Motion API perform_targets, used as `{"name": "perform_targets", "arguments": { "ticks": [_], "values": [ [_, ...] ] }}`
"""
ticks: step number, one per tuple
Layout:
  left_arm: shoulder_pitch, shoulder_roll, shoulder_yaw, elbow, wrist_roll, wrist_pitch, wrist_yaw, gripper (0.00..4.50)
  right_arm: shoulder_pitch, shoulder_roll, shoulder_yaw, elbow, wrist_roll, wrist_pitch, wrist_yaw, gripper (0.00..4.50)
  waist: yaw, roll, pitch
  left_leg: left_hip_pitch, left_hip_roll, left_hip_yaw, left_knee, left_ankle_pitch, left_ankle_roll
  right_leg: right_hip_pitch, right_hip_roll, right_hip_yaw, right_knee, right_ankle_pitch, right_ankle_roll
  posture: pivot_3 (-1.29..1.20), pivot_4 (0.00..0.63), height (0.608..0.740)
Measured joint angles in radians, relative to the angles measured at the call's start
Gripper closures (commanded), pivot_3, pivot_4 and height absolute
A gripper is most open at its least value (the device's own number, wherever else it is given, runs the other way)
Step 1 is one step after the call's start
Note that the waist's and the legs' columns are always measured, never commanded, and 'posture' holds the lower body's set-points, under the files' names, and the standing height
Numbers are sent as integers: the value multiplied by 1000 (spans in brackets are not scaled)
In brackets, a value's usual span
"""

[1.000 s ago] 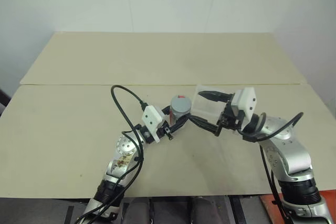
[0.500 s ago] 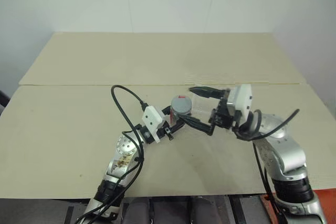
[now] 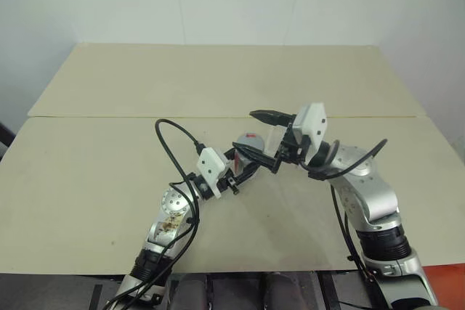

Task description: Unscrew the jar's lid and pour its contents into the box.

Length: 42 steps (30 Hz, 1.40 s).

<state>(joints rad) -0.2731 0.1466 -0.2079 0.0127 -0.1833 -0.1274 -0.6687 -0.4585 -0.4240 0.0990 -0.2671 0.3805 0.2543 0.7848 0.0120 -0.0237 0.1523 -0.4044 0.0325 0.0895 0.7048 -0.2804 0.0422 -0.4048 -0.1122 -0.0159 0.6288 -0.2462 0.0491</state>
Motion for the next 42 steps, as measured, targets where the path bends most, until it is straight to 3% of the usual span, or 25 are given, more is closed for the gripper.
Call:
{"name": "perform_targets", "arguments": {
  "ticks": [16, 28, 42],
  "values": [
    [2, 0, 0, 4, 0, -2, -10, 2573, 62, -84, -87, -44, 64, 20, 17, 53, 0, 0, 0, 0, 0, 0, 0, -2, 4, 0, 0, 0, -1, 0, 0, 0, 150, 740],
    [-3, -7, -2, 4, 1, -6, -11, 2573, 0, -7, 23, -50, 57, 54, 17, 53, 0, 0, 0, 0, 0, 0, 0, -2, 3, 0, 0, 0, 0, 0, 0, 0, 150, 740],
    [-2, -4, -2, 3, 2, -6, -9, 2573, 9, 1, 26, -4, 8, 48, 12, 53, 0, 0, 0, 0, 0, 0, 0, -2, 3, 0, 0, 0, 0, 0, 0, 0, 150, 740]
  ]
}}
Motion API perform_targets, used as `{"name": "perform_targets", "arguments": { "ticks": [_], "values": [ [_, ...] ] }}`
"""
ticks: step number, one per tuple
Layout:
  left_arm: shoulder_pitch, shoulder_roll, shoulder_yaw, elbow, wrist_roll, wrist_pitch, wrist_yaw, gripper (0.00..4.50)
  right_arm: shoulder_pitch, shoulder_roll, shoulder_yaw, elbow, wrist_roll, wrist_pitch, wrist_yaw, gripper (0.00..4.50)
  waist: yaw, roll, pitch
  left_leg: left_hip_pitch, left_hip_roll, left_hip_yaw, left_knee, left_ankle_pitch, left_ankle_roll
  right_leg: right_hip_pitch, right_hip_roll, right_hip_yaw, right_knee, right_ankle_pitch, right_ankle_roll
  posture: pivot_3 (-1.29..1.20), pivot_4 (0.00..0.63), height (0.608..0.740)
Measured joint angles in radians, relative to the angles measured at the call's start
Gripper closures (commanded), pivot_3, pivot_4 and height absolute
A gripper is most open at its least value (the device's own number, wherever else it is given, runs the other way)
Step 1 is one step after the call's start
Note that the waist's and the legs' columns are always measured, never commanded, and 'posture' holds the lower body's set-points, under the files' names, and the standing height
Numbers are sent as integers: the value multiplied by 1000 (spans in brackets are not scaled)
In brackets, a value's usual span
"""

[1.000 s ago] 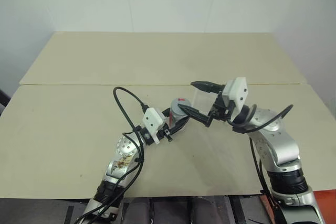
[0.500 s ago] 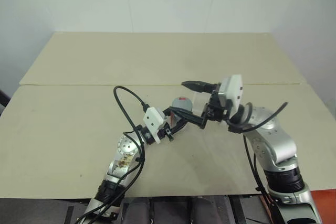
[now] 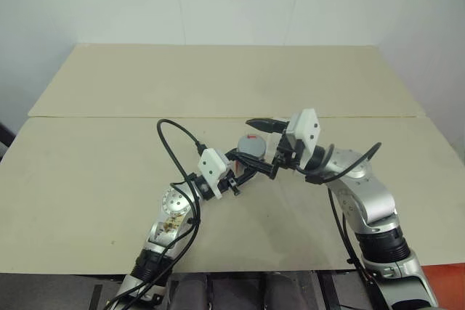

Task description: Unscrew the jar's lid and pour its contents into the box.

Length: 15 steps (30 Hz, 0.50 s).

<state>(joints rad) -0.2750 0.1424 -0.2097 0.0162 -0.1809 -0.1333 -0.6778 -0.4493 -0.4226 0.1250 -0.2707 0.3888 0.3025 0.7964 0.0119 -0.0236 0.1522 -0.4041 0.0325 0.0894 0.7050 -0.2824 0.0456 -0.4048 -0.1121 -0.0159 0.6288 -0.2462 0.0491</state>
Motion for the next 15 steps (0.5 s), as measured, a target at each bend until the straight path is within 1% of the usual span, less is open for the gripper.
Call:
{"name": "perform_targets", "arguments": {
  "ticks": [15],
  "values": [
    [0, 1, -3, 0, 0, -1, -10, 2573, 123, -84, -75, -69, 28, -12, 35, 53, 0, 0, 0, 0, 0, 0, 0, 0, 0, 0, 0, 0, -1, 0, 0, 0, 150, 740]
  ]
}}
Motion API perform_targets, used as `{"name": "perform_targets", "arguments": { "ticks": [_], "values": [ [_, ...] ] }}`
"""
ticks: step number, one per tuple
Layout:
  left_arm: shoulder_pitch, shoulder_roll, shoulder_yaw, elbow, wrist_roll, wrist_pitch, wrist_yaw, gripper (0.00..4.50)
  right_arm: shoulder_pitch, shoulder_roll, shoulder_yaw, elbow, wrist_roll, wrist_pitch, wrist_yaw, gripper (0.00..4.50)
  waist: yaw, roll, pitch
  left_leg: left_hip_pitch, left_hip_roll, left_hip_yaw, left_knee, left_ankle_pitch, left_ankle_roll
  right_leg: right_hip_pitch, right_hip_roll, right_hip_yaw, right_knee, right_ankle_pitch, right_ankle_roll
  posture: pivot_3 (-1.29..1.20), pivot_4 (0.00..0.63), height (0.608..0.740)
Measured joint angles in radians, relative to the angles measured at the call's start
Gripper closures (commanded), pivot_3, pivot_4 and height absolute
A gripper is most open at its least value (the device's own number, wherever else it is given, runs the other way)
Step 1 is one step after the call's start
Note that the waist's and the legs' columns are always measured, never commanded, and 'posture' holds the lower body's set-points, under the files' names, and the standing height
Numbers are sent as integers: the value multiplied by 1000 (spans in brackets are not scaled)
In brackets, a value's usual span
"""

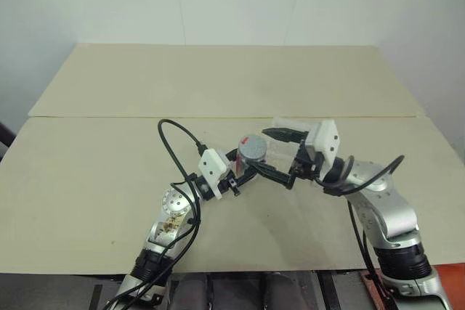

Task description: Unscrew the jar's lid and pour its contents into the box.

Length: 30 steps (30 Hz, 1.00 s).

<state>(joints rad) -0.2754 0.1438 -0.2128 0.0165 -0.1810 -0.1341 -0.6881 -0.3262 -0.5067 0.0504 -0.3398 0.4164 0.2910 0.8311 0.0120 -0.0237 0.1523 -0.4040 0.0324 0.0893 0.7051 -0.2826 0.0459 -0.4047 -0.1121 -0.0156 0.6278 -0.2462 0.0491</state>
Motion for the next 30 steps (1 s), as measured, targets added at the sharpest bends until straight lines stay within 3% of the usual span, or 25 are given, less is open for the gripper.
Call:
{"name": "perform_targets", "arguments": {
  "ticks": [16, 30],
  "values": [
    [0, 2, 0, 0, 0, -20, -1, 2573, 10, -41, -60, -24, 77, -31, 120, 53, 0, 0, 0, 0, 0, 0, 0, 0, 0, 0, 0, 0, -1, 0, 0, 0, 150, 740],
    [0, -6, -3, 1, 1, -24, 1, 2573, -140, 86, 54, 101, -19, -41, 59, 53, 1, 0, 0, -1, 0, 0, 0, 3, -5, 0, 0, 0, 2, 0, 0, 0, 150, 740]
  ]
}}
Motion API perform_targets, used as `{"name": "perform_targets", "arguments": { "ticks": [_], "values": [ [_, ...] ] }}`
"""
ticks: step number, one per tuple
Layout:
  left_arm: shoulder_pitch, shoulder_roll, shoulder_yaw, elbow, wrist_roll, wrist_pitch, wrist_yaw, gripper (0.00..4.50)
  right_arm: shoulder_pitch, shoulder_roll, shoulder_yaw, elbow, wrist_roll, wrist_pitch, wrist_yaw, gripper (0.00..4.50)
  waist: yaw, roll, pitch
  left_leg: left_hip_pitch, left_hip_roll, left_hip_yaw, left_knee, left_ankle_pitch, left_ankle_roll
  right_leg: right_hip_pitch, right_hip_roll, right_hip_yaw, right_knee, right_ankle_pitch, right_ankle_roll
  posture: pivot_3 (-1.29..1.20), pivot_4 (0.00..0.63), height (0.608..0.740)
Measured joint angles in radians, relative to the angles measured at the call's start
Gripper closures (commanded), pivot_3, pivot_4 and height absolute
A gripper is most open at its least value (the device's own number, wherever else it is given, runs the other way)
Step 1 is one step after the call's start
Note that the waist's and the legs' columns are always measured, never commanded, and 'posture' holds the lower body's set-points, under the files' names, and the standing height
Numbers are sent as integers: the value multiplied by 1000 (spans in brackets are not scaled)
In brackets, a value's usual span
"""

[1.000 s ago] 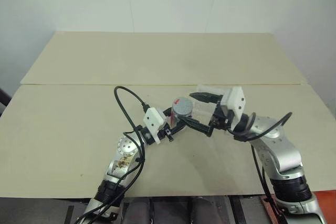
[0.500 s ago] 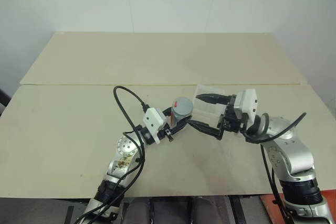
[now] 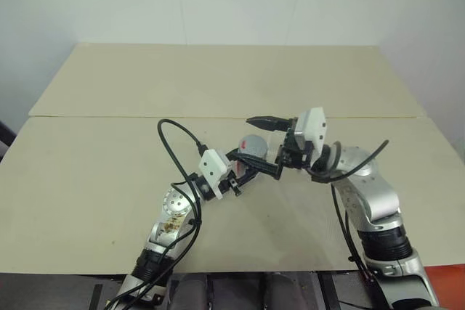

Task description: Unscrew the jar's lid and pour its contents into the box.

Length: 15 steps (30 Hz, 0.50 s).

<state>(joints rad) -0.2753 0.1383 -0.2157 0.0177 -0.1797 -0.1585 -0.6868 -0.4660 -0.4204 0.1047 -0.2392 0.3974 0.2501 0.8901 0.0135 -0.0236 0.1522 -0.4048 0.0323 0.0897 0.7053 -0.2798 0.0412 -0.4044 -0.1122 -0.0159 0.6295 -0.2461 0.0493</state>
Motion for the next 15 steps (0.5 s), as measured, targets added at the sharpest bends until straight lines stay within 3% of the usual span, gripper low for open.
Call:
{"name": "perform_targets", "arguments": {
  "ticks": [15],
  "values": [
    [3, 0, 0, 0, 7, -10, 12, 2573, 53, -61, -41, -18, 20, -1, 27, 53, -1, 0, 0, 1, 0, 0, 0, -3, 5, 0, 0, 0, -1, 0, 0, 0, 150, 740]
  ]
}}
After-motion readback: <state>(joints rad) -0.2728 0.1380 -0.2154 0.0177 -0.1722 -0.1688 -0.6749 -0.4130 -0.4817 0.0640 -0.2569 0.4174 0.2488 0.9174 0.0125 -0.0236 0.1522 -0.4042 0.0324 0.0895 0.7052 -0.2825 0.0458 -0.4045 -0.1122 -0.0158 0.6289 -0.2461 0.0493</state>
